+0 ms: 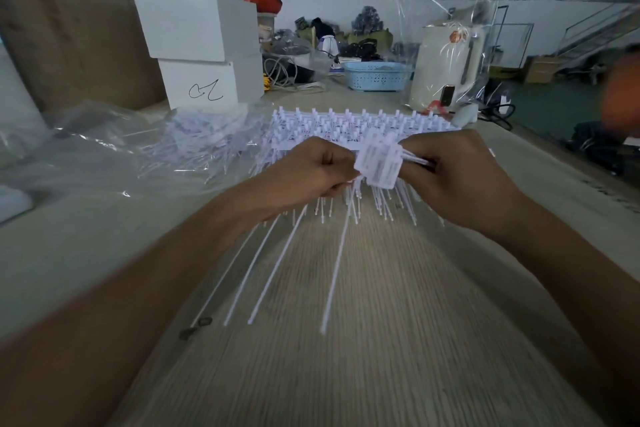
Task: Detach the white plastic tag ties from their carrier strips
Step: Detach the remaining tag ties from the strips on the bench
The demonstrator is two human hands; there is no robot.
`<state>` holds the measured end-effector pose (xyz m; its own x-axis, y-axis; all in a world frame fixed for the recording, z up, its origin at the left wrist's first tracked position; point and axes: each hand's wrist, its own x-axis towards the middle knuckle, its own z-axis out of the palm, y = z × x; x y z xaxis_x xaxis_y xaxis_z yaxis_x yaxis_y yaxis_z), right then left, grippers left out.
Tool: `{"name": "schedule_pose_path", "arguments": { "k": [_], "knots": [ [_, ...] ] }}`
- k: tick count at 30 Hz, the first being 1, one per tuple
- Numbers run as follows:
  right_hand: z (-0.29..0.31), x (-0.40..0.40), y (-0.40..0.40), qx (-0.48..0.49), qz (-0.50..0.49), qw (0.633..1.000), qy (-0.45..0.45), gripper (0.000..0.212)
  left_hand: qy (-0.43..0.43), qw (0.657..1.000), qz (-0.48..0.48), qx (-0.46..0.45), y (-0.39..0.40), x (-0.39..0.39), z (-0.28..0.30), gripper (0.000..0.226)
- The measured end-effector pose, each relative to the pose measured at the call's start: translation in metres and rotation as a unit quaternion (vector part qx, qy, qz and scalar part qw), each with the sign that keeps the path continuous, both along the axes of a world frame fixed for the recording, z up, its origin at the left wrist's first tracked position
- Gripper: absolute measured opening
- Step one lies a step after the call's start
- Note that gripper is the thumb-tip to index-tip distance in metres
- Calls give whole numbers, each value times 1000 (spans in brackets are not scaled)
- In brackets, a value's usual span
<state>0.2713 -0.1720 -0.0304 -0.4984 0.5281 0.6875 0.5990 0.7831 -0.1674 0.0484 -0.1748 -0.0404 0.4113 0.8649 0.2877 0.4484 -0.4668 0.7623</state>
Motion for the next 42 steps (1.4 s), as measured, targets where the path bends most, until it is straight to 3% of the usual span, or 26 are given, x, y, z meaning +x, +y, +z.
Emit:
{"name": "schedule_pose_path", "arguments": {
  "k": [2, 4, 6, 7, 12, 15, 18, 20, 24, 27, 31, 34, 42],
  "knots": [
    [4, 9, 5, 10, -74, 997, 36, 46, 54, 998, 1, 14, -1, -4, 0, 42],
    [11, 26, 12, -49, -120, 980, 153, 35, 93, 995, 7, 25, -2, -5, -5, 45],
    [14, 37, 14, -131, -118, 947, 270, 36, 79, 996, 23, 44, 0, -3, -9, 42],
    [13, 37, 14, -174, -116, 935, 286, 37, 62, 997, 24, 50, 0, -1, -9, 39],
    [-13, 4, 3, -340, -47, 921, 185, 39, 27, 999, -16, 36, -1, 1, -9, 21],
    [-18, -12, -5, -394, -28, 896, 204, 36, 0, 999, -11, 44, -1, 4, -10, 12],
    [-17, -20, -9, -467, 3, 844, 263, 47, -59, 996, -7, 68, -3, 7, -10, 10],
    [-15, -20, -10, -496, 20, 817, 292, 42, -72, 993, 13, 96, -4, 7, -10, 11],
    [-16, -20, -12, -522, 32, 798, 301, 36, -79, 987, 35, 139, -4, 8, -9, 13],
    [-17, -20, -13, -518, 74, 794, 311, 32, -55, 984, 63, 155, -4, 8, -10, 16],
    [-18, -20, -12, -469, 55, 818, 327, 30, -2, 988, 114, 105, 0, 8, -11, 14],
    [-18, -19, -10, -439, 33, 833, 334, 29, 32, 988, 113, 99, -1, 8, -13, 29],
    [-20, -20, -12, -388, 24, 864, 321, 25, 8, 989, 107, 105, -4, 14, -9, 35]
  ]
}}
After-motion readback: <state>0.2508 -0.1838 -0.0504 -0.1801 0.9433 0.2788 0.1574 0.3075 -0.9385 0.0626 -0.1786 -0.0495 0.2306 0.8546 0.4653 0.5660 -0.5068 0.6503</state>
